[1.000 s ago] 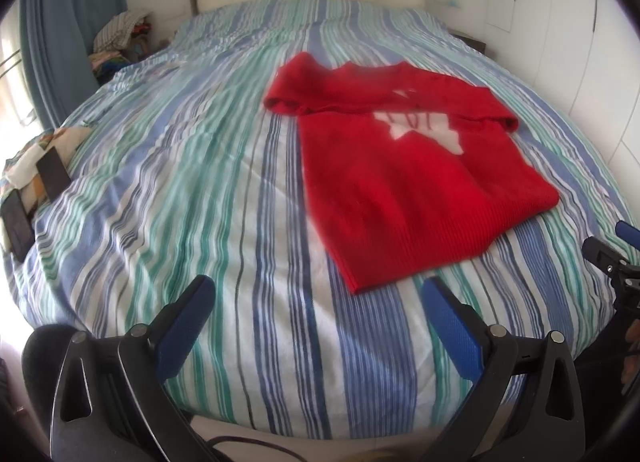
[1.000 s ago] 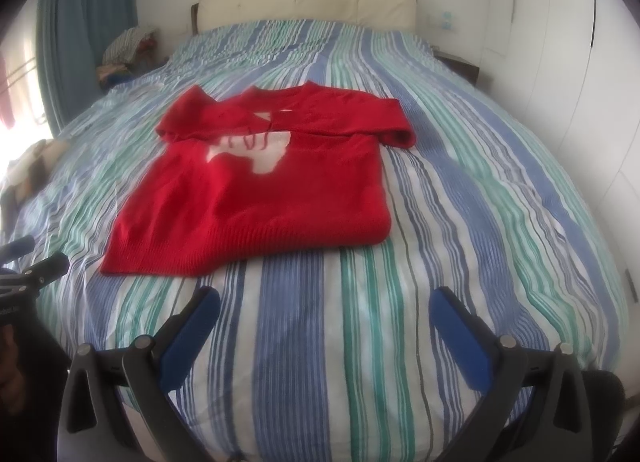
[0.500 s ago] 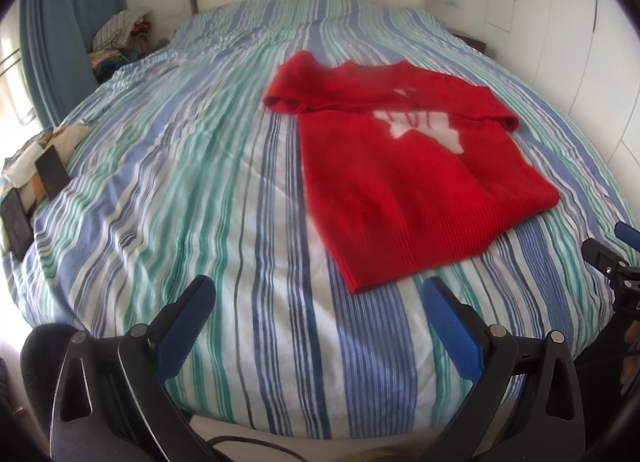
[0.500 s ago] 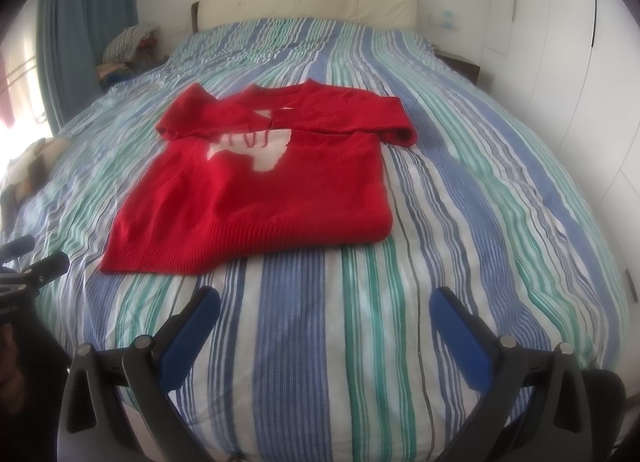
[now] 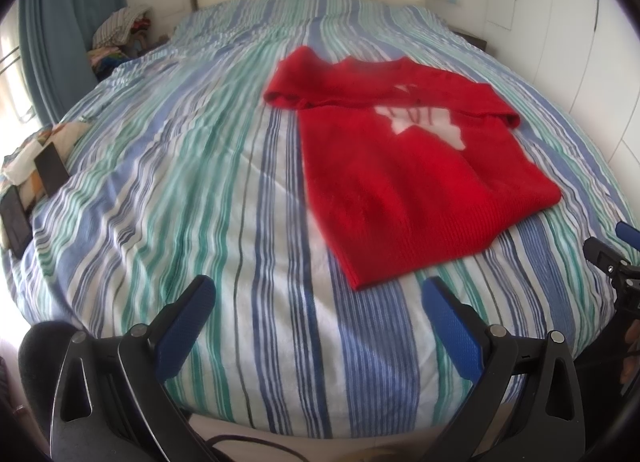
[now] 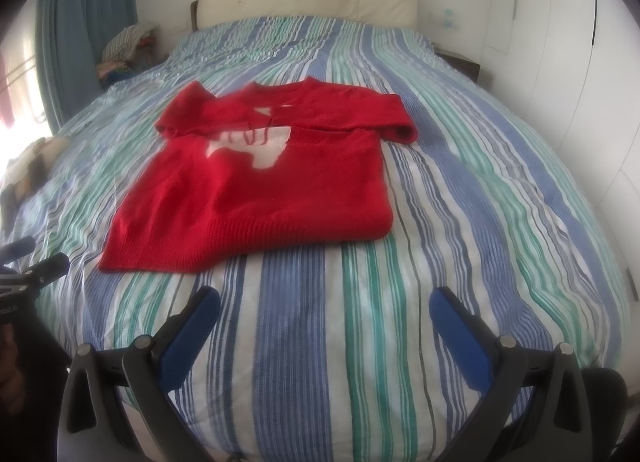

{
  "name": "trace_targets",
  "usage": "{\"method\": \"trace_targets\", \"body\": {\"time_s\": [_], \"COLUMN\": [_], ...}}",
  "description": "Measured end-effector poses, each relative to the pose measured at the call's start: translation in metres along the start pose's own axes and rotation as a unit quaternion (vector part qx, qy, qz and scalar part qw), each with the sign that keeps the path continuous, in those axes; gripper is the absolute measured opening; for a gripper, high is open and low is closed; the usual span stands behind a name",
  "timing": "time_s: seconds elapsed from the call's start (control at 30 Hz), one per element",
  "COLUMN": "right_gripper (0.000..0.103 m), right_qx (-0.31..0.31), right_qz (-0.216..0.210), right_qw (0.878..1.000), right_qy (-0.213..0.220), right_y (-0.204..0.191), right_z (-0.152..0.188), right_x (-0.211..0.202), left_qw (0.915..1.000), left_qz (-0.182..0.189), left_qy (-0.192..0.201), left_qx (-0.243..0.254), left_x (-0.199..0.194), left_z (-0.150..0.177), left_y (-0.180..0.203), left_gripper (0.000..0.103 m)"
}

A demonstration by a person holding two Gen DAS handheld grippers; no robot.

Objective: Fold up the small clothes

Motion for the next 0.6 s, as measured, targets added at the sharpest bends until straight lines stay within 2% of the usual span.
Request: {"method": "trace_targets", "body": {"time_s": [0.6], "right_gripper": [0.103], "right_qx": [-0.001], "right_qz": [-0.001], "right_qw": [1.000], "right_qy": [-0.002], "right_y": [-0.0006], "right_z": [0.0022], "right_x": [0.0017], "left_qw": [0.9999], "left_qz": [0.003], "left_qy": [-0.008], "left_qx": [-0.006], "left_x": [0.0032], "left_z": [0.0022], "left_y": [-0.0023], "left_gripper": [0.103]}}
Point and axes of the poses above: each gripper's, at about its wrist camera, not at the fingertips, and x roughly the way its jaws point, y to its right, z to its underside, the point moved 4 cm from there along x, roughly the way its jaws point, and after that the axes turned 6 degrees about z, right-handed, at the moved point
